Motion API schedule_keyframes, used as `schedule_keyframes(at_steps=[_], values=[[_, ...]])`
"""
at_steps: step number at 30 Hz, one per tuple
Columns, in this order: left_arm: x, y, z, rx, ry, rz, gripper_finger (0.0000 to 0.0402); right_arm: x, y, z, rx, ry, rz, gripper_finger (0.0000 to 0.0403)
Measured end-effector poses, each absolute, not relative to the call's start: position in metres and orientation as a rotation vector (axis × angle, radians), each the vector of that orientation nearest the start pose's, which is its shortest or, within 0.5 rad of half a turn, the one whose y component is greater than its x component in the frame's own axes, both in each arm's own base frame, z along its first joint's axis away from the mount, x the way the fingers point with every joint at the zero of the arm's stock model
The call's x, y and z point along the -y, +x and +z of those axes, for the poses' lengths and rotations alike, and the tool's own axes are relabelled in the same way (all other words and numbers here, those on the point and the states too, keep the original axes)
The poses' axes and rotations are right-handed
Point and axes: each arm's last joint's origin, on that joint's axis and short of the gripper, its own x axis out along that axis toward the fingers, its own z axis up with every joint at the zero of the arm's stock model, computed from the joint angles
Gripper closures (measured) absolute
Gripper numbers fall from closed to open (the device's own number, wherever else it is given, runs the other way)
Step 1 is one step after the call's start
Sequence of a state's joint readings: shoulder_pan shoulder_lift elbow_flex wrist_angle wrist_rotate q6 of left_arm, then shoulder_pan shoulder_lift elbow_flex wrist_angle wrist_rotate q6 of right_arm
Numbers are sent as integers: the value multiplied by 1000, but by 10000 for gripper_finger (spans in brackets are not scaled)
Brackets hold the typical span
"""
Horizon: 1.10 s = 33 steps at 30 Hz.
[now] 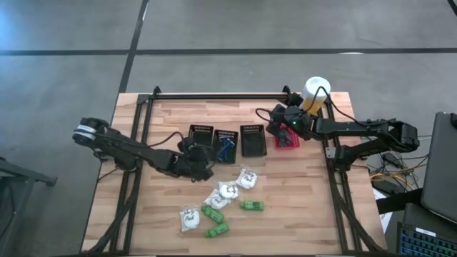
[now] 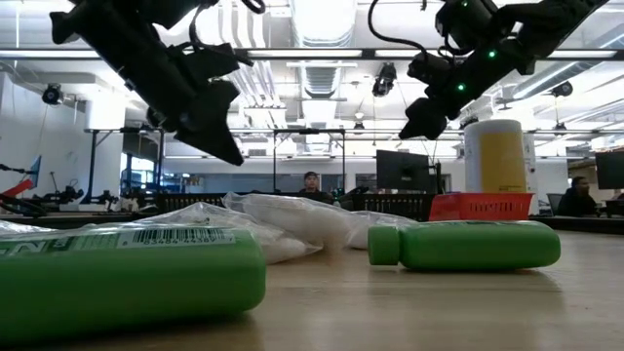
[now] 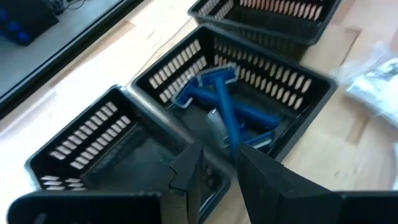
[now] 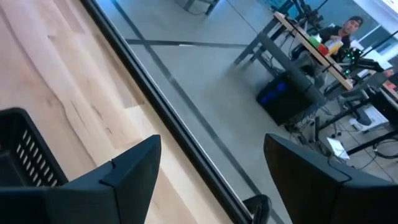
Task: Pick & Place Travel size toiletries
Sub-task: Put the bottom left vanity pack into the left black bin
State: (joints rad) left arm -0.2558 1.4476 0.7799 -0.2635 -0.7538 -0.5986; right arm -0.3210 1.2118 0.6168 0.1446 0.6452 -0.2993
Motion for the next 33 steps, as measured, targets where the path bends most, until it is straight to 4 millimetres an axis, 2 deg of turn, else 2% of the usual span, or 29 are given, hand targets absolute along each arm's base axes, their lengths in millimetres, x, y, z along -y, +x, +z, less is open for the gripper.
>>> schedule_keyframes(at_steps=[11, 18, 28, 33], values=[[43, 248, 204, -690, -63, 697, 303, 94, 228, 224, -599, -348, -874, 89], [43, 247, 205, -684, -66, 695, 303, 93, 228, 222, -522, -161, -897, 71], [43, 247, 205, -684, -67, 695, 303, 78, 236, 217, -470, 246, -369, 45], [43, 247, 205, -684, -67, 694, 303, 68, 236, 210, -478, 429, -269, 43]])
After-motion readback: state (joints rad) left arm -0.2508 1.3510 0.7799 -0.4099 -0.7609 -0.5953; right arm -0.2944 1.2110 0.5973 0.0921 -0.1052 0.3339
